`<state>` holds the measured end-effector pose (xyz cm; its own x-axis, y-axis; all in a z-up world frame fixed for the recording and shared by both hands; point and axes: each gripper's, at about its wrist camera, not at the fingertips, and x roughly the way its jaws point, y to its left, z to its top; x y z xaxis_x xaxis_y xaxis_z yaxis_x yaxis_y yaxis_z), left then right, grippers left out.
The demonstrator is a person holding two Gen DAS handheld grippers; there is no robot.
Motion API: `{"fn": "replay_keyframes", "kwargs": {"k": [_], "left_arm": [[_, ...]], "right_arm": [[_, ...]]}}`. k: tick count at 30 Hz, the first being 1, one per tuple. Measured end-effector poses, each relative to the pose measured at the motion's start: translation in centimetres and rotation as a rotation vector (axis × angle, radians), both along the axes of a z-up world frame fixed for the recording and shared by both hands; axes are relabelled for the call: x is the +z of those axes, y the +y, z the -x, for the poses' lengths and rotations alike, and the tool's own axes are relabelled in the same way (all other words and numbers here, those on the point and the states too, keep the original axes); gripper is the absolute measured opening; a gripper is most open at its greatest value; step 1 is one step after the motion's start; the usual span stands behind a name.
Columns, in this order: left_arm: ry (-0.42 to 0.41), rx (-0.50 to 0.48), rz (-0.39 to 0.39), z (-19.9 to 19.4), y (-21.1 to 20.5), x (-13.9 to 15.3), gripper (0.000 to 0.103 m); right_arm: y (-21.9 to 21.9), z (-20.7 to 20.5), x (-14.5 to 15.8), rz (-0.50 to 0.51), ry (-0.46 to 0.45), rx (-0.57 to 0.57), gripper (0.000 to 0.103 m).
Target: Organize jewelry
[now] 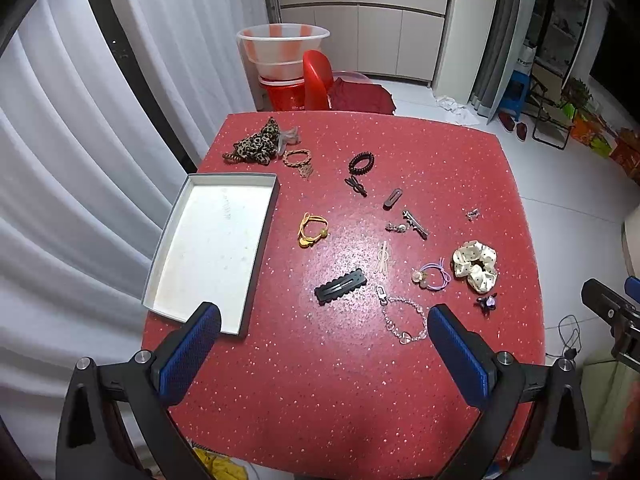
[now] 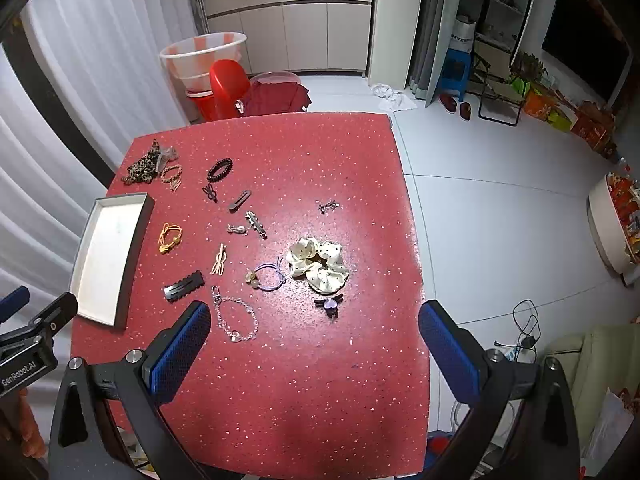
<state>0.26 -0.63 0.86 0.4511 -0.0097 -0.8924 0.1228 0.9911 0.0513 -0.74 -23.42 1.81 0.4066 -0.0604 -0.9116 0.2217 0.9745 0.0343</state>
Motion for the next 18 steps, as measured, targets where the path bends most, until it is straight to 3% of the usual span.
{"fn": "replay_keyframes", "kwargs": {"k": [18], "left_arm": [[0.01, 0.003, -0.01, 0.04, 0.3, -0.09, 0.103]], "right_arm": [[0.3, 0.25, -0.3, -0.001, 0.004, 0.002, 0.103]]}}
